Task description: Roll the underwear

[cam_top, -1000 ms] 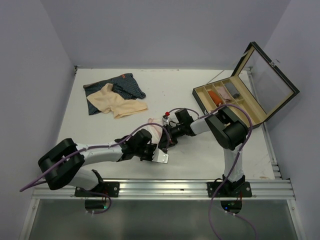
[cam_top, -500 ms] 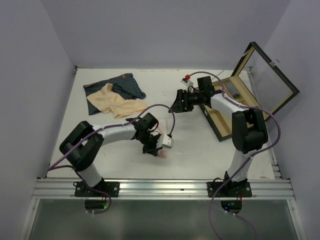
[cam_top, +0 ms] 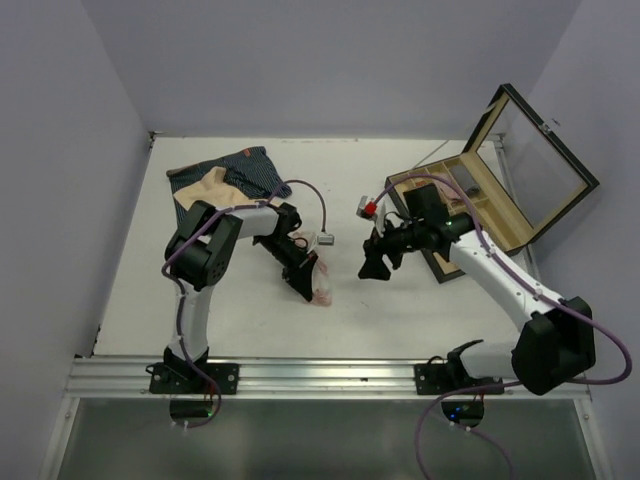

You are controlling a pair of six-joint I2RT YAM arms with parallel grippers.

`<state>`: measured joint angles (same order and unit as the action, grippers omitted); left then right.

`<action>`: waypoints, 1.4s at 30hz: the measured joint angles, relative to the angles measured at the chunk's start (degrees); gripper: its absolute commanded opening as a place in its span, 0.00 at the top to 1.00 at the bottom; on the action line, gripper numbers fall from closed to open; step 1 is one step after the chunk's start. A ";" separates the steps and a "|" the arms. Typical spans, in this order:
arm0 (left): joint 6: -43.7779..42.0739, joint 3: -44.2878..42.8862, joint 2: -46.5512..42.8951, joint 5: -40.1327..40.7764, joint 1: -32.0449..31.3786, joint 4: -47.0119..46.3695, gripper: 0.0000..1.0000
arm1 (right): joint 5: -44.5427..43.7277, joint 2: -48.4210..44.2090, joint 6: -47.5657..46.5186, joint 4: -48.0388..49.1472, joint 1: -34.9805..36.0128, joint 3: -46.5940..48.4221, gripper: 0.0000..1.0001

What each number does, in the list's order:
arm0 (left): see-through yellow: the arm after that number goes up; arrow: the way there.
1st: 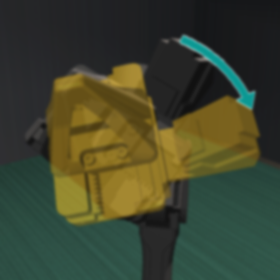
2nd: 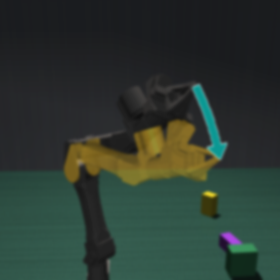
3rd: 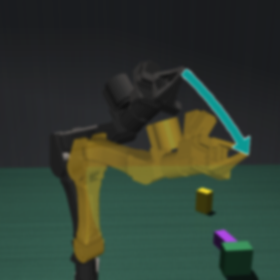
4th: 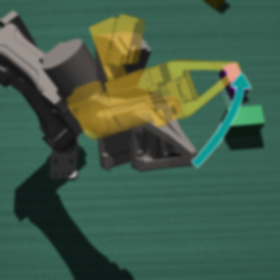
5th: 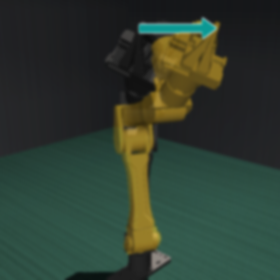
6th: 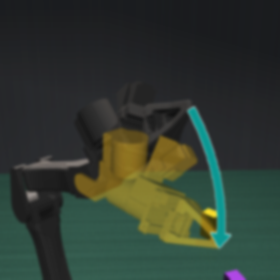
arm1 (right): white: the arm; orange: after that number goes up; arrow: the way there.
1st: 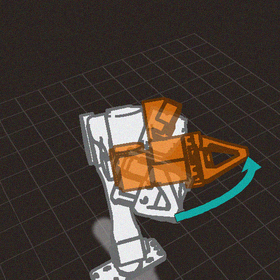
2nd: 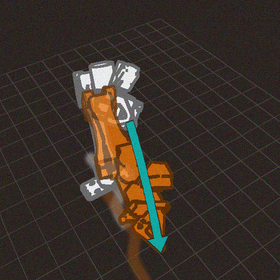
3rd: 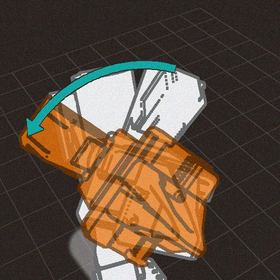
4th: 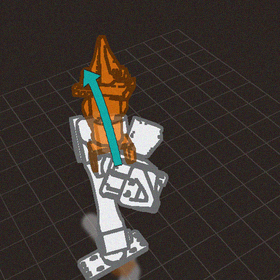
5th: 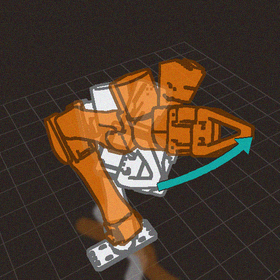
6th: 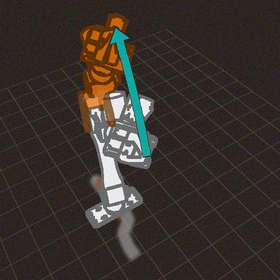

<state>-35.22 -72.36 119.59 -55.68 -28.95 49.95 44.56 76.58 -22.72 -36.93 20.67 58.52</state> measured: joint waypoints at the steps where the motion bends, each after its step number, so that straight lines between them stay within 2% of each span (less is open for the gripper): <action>1: 0.31 -1.11 1.60 -1.33 0.66 1.55 1.00 | -0.94 -0.98 -1.90 -0.20 2.69 -0.17 0.31; 6: 0.74 -4.11 6.78 -6.03 2.80 6.25 1.00 | -6.16 -1.14 -9.33 1.33 15.45 -0.61 0.29; 12: 1.73 -4.52 8.00 -7.26 3.50 7.17 1.00 | -12.59 3.89 -16.63 9.77 24.26 -4.61 0.27; 19: 4.87 -1.75 7.91 -8.61 4.61 6.08 1.00 | -17.09 9.57 -18.67 22.71 28.06 -9.79 0.28; 25: 6.19 0.28 7.93 -9.62 5.62 5.99 1.00 | -18.14 14.27 -18.56 31.12 29.64 -10.05 0.31; 33: 6.16 0.48 9.11 -10.82 7.21 7.04 1.00 | -17.81 17.27 -20.52 33.40 32.79 -10.05 0.41; 35: 6.14 0.50 9.25 -10.84 7.69 7.41 1.00 | -17.75 18.01 -20.98 33.86 33.38 -10.05 0.50; 42: 5.86 1.53 9.16 -10.99 9.27 7.65 0.92 | -17.42 22.86 -21.55 36.46 33.46 -8.74 0.67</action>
<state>-29.36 -70.83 128.75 -66.67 -19.68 57.60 27.14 99.44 -44.27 -0.47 54.13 49.78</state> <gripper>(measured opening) 0.051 0.372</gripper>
